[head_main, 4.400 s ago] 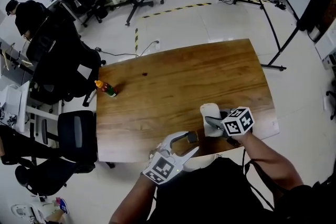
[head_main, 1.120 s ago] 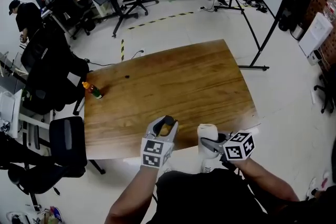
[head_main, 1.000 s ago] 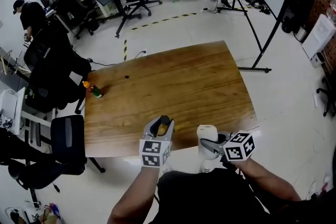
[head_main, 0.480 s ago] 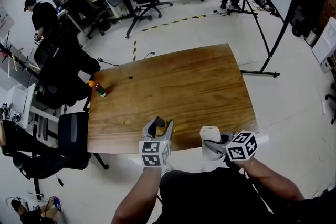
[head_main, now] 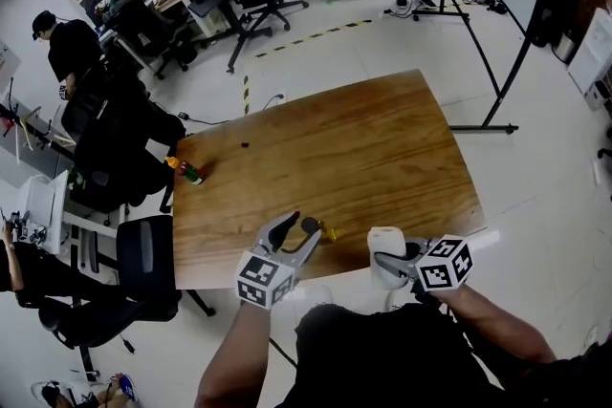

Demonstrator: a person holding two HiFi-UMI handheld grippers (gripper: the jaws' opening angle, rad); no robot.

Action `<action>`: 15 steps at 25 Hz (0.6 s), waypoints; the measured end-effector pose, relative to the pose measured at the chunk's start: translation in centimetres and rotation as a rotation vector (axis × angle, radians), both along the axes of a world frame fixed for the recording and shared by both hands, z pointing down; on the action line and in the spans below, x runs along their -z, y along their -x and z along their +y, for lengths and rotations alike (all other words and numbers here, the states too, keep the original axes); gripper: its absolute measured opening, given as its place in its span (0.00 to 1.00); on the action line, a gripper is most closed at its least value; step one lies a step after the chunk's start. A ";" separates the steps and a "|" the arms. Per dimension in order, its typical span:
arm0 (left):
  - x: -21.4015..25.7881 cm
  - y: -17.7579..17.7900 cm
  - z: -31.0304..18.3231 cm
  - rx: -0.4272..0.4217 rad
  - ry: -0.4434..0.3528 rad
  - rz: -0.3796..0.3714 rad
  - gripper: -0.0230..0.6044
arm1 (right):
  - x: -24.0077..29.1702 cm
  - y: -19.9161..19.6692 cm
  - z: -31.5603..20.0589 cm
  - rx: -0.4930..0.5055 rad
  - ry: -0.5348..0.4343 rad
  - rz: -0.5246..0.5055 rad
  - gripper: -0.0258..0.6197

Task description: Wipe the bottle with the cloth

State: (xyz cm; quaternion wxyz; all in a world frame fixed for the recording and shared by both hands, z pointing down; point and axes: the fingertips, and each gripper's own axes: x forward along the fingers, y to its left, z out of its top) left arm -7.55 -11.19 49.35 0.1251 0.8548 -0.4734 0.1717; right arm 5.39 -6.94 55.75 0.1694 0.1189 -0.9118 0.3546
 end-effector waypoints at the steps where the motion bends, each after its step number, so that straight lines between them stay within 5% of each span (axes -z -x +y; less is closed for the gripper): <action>1: -0.1 -0.2 0.1 -0.068 0.008 -0.002 0.44 | -0.2 0.5 0.1 -0.015 0.005 -0.001 0.15; 9: -1.4 -1.5 -0.4 -0.589 0.022 -0.027 0.44 | -1.1 5.0 0.2 -0.240 0.017 -0.020 0.15; 15: -2.7 -1.9 -0.1 -0.774 -0.006 -0.055 0.35 | -1.1 5.7 1.9 -0.436 0.012 -0.012 0.15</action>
